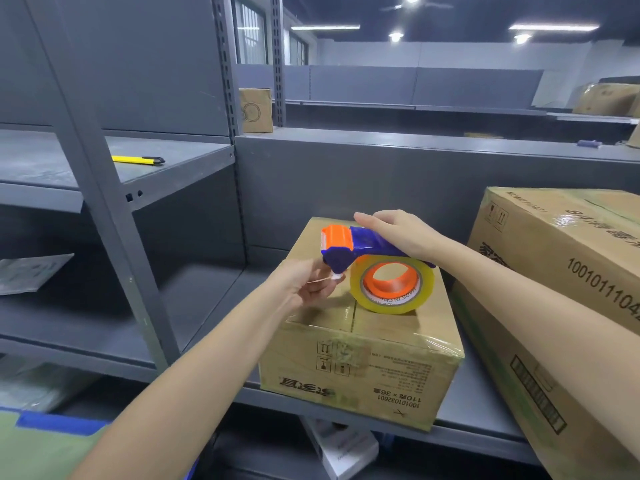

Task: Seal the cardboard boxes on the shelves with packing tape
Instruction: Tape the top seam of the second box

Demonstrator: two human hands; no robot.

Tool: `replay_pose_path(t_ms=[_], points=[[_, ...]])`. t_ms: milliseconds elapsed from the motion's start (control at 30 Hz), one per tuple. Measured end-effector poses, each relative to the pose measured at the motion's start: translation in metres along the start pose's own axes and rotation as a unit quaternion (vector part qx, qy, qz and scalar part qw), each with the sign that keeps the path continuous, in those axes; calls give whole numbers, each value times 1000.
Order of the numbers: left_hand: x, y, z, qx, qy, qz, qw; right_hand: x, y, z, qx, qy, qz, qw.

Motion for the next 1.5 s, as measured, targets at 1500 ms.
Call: replay_pose_path(t_ms=[1500], points=[[55,112,14,-7,-93,-161,983,-60,42,74,-175,157,289,928]])
Point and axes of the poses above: each hand's wrist, its own z-axis away from the middle knuckle, its own y-axis out of the back of the hand, x = y × z, the point moved 5 cm from there along -z, towards the middle knuckle, and after that the axes turned 10 degrees about x, right-handed, at the moved point
